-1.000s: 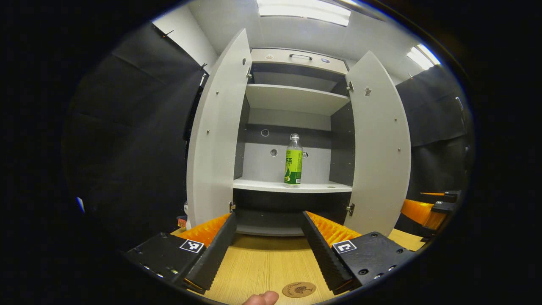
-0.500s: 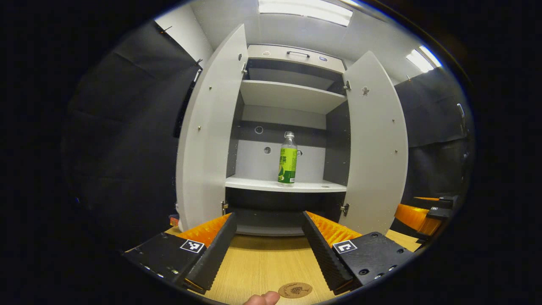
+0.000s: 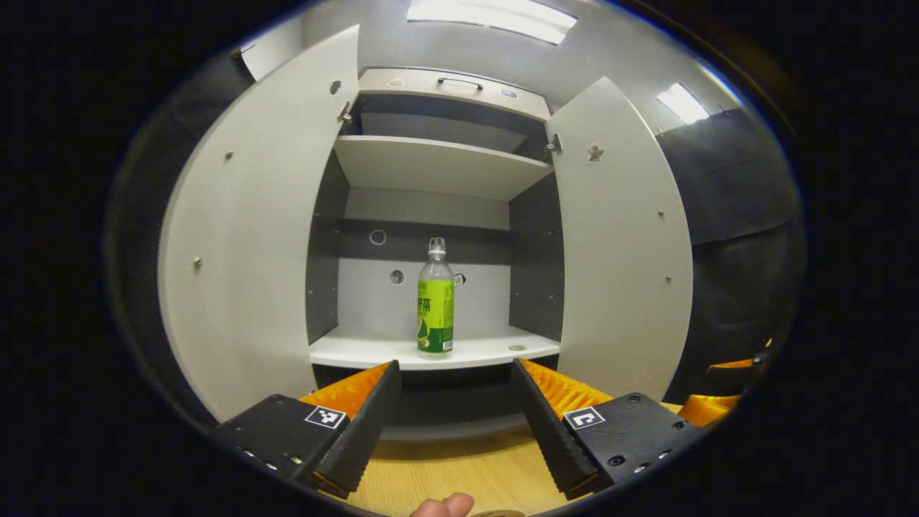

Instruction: Grasp the bottle in the cabinet with the left hand and place it on the coaster, then close the right door with the right hand and the left door with the left hand.

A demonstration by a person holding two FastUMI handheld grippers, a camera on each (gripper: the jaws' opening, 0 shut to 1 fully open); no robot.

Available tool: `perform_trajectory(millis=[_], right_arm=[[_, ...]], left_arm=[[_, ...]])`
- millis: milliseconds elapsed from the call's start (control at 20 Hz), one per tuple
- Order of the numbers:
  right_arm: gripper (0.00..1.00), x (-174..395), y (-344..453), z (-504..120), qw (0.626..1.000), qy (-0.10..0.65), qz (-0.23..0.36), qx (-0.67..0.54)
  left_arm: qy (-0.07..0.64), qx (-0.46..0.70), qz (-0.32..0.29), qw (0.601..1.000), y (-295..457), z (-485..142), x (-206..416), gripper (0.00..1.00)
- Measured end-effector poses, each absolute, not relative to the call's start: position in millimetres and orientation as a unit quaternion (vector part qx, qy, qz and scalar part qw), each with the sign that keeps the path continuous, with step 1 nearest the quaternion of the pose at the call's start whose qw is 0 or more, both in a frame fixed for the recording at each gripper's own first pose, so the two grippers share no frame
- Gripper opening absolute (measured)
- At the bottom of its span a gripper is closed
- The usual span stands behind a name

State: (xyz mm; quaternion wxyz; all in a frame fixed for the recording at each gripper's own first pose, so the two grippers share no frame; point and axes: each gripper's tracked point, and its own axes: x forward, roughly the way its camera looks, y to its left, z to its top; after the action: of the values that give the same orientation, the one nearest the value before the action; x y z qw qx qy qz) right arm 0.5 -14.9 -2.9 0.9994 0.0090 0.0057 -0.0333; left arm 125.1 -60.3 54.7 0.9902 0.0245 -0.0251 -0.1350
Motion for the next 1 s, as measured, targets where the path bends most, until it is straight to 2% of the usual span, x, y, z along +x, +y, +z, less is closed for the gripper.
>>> perform_trajectory(millis=[100, 250, 600, 1000], right_arm=[[1.0, 1.4, -17.5, -1.0, 0.999, 0.005, -0.038, 0.019], [1.0, 0.5, -22.0, 0.4, 0.999, 0.002, -0.047, 0.025], [1.0, 5.9, -31.6, 0.1, 0.997, 0.003, -0.066, 0.035], [1.0, 15.9, -39.7, -4.8, 0.997, 0.016, -0.07, 0.043]], left_arm=[[-0.044, 0.027, -0.155, 0.987, -73.4, 71.4, 156.9, 0.94], [-0.057, 0.033, -0.148, 0.987, -78.3, 87.2, 203.1, 0.94], [-0.029, 0.034, -0.116, 0.992, -70.4, 76.8, 304.5, 0.95], [-0.002, 0.034, -0.075, 0.997, -65.6, 61.1, 369.6, 0.95]])
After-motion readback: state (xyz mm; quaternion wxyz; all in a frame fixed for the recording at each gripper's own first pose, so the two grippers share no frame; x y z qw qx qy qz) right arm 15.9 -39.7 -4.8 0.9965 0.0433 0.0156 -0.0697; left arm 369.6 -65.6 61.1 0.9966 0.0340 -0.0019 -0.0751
